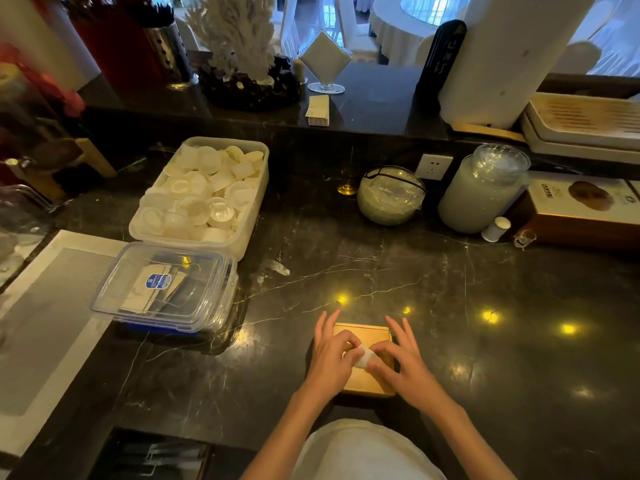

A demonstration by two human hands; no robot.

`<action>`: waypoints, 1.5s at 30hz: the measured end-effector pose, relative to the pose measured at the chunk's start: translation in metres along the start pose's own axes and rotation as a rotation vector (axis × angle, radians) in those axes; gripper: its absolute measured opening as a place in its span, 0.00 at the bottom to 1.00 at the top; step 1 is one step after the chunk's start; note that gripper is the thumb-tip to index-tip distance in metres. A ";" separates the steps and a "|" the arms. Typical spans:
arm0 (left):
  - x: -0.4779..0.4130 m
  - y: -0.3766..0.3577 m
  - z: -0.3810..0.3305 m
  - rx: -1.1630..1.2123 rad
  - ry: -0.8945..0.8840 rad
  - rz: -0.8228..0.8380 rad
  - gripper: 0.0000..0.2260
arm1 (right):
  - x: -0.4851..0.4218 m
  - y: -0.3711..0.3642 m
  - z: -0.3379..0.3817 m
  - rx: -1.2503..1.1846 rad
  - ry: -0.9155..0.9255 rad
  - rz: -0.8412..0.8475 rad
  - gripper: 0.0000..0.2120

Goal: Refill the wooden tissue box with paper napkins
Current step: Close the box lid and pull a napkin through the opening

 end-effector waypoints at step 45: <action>-0.007 0.006 0.024 0.141 0.058 0.329 0.10 | -0.024 0.013 0.004 0.144 -0.104 0.233 0.12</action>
Point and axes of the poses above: each hand's wrist, its own x-axis away from the middle knuckle, its own y-axis out of the back of the hand, z = x × y, the point moved 4 cm from there along -x, towards the middle knuckle, and after that the axes turned 13 degrees about z, right-handed, at the moved point
